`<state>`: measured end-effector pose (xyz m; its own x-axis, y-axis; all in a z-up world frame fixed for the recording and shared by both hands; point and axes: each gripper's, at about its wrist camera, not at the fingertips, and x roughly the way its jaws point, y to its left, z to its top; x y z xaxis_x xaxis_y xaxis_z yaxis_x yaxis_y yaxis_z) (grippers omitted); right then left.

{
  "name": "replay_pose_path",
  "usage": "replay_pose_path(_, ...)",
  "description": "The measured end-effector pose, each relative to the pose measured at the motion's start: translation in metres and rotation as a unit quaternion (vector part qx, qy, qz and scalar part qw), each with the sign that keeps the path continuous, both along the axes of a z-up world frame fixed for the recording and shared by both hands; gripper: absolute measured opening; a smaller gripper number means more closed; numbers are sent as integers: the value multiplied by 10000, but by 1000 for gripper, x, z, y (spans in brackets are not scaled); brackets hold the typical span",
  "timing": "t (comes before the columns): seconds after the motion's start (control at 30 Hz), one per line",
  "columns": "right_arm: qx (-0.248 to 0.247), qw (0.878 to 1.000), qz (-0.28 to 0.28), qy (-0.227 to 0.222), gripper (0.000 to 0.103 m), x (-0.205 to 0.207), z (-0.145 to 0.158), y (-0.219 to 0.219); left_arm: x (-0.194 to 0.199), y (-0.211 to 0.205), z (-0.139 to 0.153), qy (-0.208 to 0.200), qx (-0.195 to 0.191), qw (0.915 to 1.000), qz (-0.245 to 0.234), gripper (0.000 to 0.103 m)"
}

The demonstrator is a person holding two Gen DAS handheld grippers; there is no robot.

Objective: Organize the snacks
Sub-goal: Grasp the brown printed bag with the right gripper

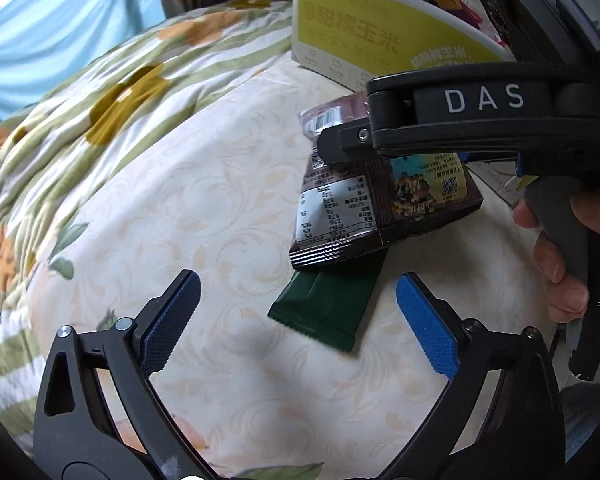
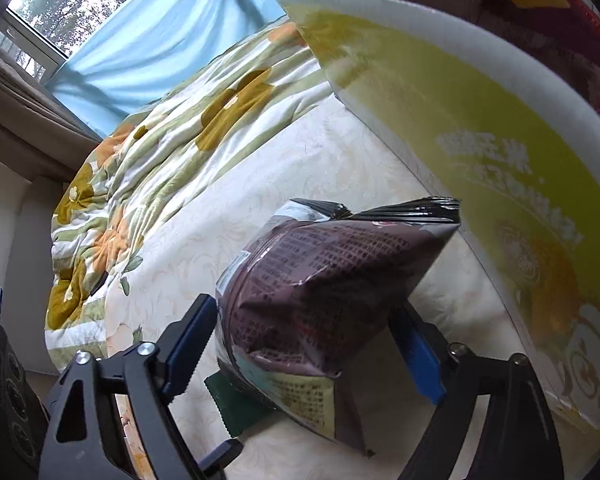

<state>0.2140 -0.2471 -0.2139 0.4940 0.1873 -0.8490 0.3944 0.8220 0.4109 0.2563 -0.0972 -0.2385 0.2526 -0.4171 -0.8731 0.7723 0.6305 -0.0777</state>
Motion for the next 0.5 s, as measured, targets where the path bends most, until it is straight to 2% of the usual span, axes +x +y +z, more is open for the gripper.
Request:
replay_pose_path(0.07, 88, 9999, 51, -11, 68, 0, -1, -2, 0, -5, -3, 11, 50, 10000, -77, 92)
replay_pose_path(0.27, 152, 9997, 145, -78, 56, -1, 5, -3, -2, -15, -8, 23, 227, 9993, -286, 85)
replay_pose_path(0.37, 157, 9996, 143, -164, 55, 0, 9, -4, -4, -21, -11, 11, 301, 9989, -366, 79)
replay_pose_path(0.43, 211, 9995, 147, -191, 55, 2, 9, -4, -4, -26, -16, 35, 371, 9985, -400, 69)
replay_pose_path(0.5, 245, 9994, 146, -205, 55, 2, 8, -4, -6, -31, -21, 25, 467, 9980, -436, 64)
